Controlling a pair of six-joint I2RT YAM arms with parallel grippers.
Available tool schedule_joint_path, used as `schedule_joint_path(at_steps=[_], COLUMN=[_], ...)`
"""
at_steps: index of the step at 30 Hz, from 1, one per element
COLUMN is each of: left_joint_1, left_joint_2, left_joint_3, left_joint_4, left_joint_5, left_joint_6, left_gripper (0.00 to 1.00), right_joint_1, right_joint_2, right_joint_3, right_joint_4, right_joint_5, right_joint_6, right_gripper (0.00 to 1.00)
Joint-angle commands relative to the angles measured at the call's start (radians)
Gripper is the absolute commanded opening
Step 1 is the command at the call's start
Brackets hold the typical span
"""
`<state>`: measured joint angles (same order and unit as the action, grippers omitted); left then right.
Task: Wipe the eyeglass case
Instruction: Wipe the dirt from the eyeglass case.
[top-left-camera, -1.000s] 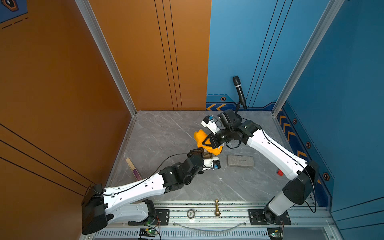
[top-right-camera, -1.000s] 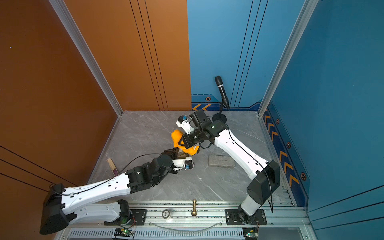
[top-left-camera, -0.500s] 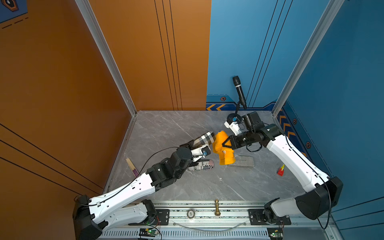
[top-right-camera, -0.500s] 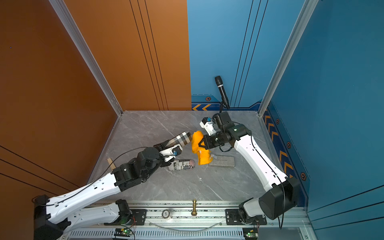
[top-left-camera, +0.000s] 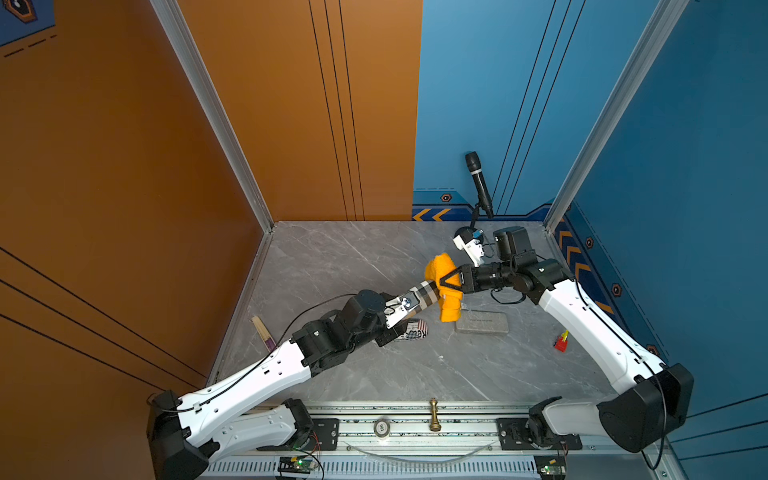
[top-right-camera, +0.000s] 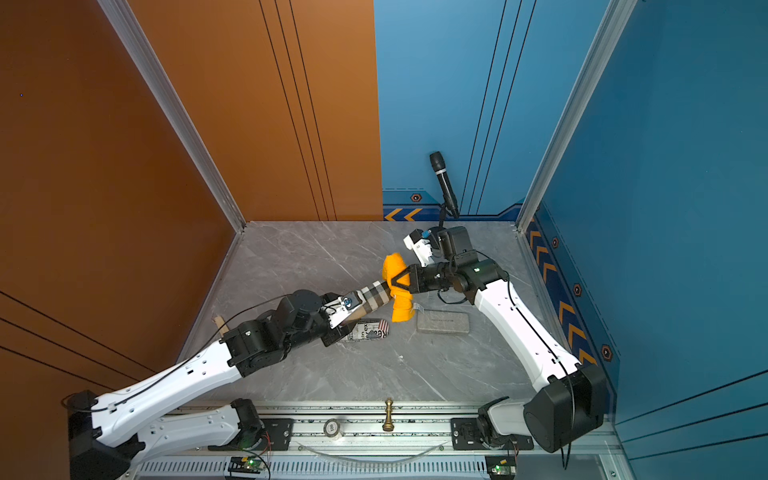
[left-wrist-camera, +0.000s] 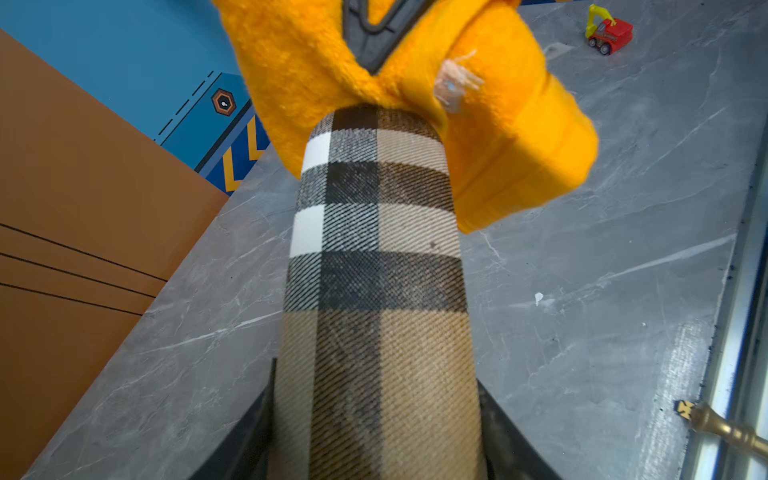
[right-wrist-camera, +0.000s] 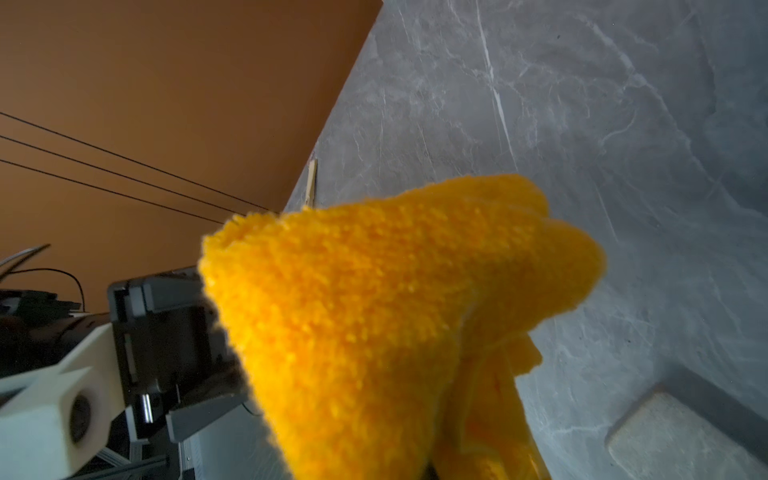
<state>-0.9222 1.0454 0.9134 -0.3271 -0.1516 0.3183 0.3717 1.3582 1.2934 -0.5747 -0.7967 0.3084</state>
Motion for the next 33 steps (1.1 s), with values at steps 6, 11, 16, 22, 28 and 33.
schedule_joint_path(at_steps=[6, 11, 16, 22, 28, 33], left_joint_1=[0.086, 0.12, 0.074, 0.03, 0.149, 0.306], left_joint_2=[-0.05, -0.077, -0.083, -0.061, -0.098, -0.126], left_joint_3=[-0.015, -0.019, -0.018, -0.021, -0.045, -0.022], left_joint_4=[0.129, 0.116, 0.108, 0.11, 0.226, 0.217], left_joint_5=[0.141, 0.174, 0.216, 0.183, 0.192, 0.311], left_joint_6=[-0.101, -0.103, -0.14, -0.129, -0.161, -0.242], left_gripper=[0.28, 0.28, 0.29, 0.28, 0.27, 0.28], right_joint_1=[0.025, -0.008, -0.031, -0.005, 0.005, -0.017], right_joint_2=[-0.02, -0.039, 0.006, 0.07, 0.043, -0.05], right_joint_3=[-0.073, -0.122, -0.123, -0.074, -0.134, -0.212], right_joint_4=[0.219, 0.208, 0.228, 0.332, 0.348, 0.399], right_joint_5=[-0.177, -0.21, -0.23, -0.266, -0.337, -0.371], right_joint_6=[0.143, 0.158, 0.173, 0.237, 0.276, 0.336], right_gripper=[0.0, 0.0, 0.0, 0.0, 0.0, 0.0])
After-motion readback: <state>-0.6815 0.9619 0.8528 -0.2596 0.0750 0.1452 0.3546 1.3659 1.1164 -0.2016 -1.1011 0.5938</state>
